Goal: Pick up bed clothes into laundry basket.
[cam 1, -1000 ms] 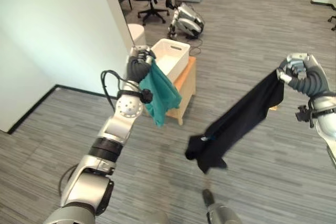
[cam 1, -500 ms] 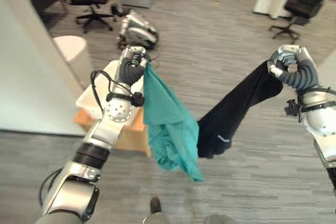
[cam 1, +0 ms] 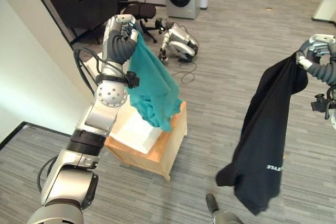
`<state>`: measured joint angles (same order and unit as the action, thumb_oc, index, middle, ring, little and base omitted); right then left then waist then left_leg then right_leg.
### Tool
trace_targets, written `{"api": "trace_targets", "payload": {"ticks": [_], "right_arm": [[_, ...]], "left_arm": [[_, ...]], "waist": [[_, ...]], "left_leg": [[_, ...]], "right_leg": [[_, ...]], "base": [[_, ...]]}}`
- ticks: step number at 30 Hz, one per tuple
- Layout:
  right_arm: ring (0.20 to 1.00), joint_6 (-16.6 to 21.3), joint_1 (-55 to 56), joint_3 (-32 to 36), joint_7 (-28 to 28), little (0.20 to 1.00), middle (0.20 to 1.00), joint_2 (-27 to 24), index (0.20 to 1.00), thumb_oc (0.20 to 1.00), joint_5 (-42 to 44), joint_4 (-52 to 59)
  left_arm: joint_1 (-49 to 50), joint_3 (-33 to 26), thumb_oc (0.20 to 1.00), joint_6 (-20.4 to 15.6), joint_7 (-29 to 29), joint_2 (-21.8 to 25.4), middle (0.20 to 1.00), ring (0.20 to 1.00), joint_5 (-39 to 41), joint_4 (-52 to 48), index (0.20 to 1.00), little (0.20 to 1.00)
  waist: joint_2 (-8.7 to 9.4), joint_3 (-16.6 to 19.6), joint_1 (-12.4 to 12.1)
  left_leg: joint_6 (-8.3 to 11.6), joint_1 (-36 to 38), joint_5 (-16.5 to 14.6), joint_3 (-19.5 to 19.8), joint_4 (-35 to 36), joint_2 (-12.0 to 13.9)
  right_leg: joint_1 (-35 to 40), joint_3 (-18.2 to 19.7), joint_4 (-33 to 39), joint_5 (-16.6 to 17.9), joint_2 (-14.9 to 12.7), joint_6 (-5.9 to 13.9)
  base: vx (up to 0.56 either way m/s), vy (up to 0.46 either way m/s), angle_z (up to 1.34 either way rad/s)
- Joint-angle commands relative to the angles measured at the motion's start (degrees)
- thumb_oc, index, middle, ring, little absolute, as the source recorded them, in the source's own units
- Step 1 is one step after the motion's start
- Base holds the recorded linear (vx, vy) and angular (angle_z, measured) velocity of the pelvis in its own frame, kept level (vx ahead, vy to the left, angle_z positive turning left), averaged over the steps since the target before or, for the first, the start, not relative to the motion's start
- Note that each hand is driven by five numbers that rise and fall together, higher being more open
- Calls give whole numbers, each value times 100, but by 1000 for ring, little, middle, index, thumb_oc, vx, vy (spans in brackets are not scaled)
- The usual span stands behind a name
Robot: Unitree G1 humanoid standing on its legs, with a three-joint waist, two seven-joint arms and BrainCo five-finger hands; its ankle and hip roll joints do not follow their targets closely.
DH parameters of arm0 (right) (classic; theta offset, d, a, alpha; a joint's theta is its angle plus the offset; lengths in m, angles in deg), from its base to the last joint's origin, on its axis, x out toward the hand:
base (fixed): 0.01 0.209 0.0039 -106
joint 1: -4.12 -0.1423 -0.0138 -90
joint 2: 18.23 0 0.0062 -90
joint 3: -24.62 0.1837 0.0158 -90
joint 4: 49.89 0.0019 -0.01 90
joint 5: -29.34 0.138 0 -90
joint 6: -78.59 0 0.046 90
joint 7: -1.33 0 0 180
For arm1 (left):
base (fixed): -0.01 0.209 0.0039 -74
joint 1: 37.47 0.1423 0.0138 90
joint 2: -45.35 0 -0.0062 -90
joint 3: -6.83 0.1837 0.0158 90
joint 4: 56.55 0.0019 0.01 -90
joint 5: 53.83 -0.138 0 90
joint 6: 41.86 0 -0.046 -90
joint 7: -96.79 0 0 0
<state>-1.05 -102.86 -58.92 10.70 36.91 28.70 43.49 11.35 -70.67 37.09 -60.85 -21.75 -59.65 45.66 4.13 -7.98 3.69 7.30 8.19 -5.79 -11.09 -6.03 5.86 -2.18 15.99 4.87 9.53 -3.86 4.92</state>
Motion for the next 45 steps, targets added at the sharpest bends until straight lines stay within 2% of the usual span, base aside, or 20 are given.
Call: {"api": "trace_targets", "payload": {"ticks": [1, 2, 4, 5, 7, 11, 15, 24, 30, 31, 32, 36, 41, 45], "right_arm": [[200, 365, -97, 447, 320, 200, 200, -357, 200, 200, -8, 138], [200, 368, -94, 445, 324, 200, 200, -358, 200, 200, -10, 135], [200, 361, 114, 603, 159, 200, 200, -344, 200, 200, -27, 306], [200, 387, 139, 648, 178, 200, 200, -360, 200, 200, -33, 296], [200, 458, 175, 622, 173, 200, 200, -336, 200, 200, 31, 333], [200, 589, 169, 479, 42, 200, 200, -403, 200, 200, 137, 483], [200, 648, 151, 423, 21, 200, 200, -458, 200, 200, 160, 547], [200, 665, 341, 516, 32, 200, 200, -409, 200, 200, 17, 574], [200, 685, 337, 490, 43, 200, 200, -458, 200, 200, 31, 538], [200, 699, 456, 593, 26, 200, 200, -502, 200, 200, 26, 542], [200, 701, 459, 597, 26, 200, 200, -499, 200, 200, 26, 544], [200, 703, 522, 650, 2, 200, 200, -575, 200, 200, -6, 495], [200, 766, 454, 563, 10, 200, 200, -605, 200, 200, 27, 473], [200, 742, 486, 549, 5, 200, 200, -543, 200, 200, -21, 483]], "left_arm": [[-480, 65, 200, -271, 308, 281, 200, 200, -324, -5, 200, 200], [-476, 66, 200, -271, 311, 278, 200, 200, -327, -5, 200, 200], [-543, 67, 200, -117, 250, 602, 200, 200, -641, 441, 200, 200], [-579, 156, 200, -83, 207, 664, 200, 200, -788, 615, 200, 200], [-754, 410, 200, 24, 171, 812, 200, 200, -964, 1096, 200, 200], [-1152, 916, 200, 315, 53, 1112, 200, 200, -1520, 2224, 200, 200], [-1566, 1223, 200, 434, 81, 1259, 200, 200, -1714, 2935, 200, 200], [-1451, 1149, 200, 543, 166, 1278, 200, 200, -2125, 2778, 200, 200], [-1328, 1193, 200, 663, 165, 1378, 200, 200, -2349, 3112, 200, 200], [-1323, 1182, 200, 721, 137, 1675, 200, 200, -2509, 3178, 200, 200], [-1328, 1186, 200, 719, 139, 1677, 200, 200, -2509, 3181, 200, 200], [-1632, 1290, 200, 808, 262, 2202, 200, 200, -2624, 3502, 200, 200], [-1927, 1565, 200, 828, 317, 2485, 200, 200, -2787, 3603, 200, 200], [-2062, 1626, 200, 840, 332, 2493, 200, 200, -2820, 3463, 200, 200]], "waist": [[80, 318, -21], [79, 321, -19], [-73, 439, 91], [-117, 500, 156], [-186, 559, 287], [-310, 548, 402], [-371, 515, 485], [-425, 498, 499], [-441, 469, 517], [-450, 447, 495], [-448, 449, 496], [-467, 473, 492], [-519, 505, 472], [-522, 505, 451]], "left_leg": [[281, -330, 160, -321, 229, 486], [284, -315, 180, -320, 261, 484], [290, -110, 370, -505, 913, 538], [296, -15, 423, -559, 1016, 534], [314, 78, 434, -742, 1095, 562], [354, 150, 435, -914, 1103, 583], [383, 168, 449, -1033, 1103, 621], [387, 253, 385, -1176, 1103, 652], [402, 284, 364, -1251, 1103, 680], [413, 253, 380, -1263, 1103, 699], [413, 249, 382, -1261, 1103, 700], [422, 242, 377, -1300, 1103, 733], [419, 289, 363, -1324, 1103, 724], [409, 298, 364, -1307, 1103, 719]], "right_leg": [[366, -231, -331, -1141, -686, 920], [371, -235, -327, -1139, -686, 918], [349, -348, -445, -1263, -590, 961], [365, -364, -414, -1256, -578, 970], [363, -388, -413, -1241, -582, 999], [241, -372, -424, -1174, -602, 1008], [108, -380, -442, -1107, -594, 1008], [-87, -360, -419, -1015, -601, 1008], [-122, -355, -410, -982, -590, 1008], [-158, -405, -424, -967, -598, 1008], [-161, -406, -424, -965, -597, 1008], [-196, -450, -413, -928, -592, 1008], [-159, -494, -440, -928, -592, 1008], [-152, -541, -483, -948, -588, 1008]], "base": [[39, 63, 2], [41, 68, 11], [139, 95, 12], [196, 92, 16], [109, 62, -3], [97, 38, -26], [42, 16, -13], [22, 0, -12], [18, 9, -11], [1, -2, -8], [3, -3, -7], [4, 3, -2], [19, 14, 0], [9, 11, 3]]}}
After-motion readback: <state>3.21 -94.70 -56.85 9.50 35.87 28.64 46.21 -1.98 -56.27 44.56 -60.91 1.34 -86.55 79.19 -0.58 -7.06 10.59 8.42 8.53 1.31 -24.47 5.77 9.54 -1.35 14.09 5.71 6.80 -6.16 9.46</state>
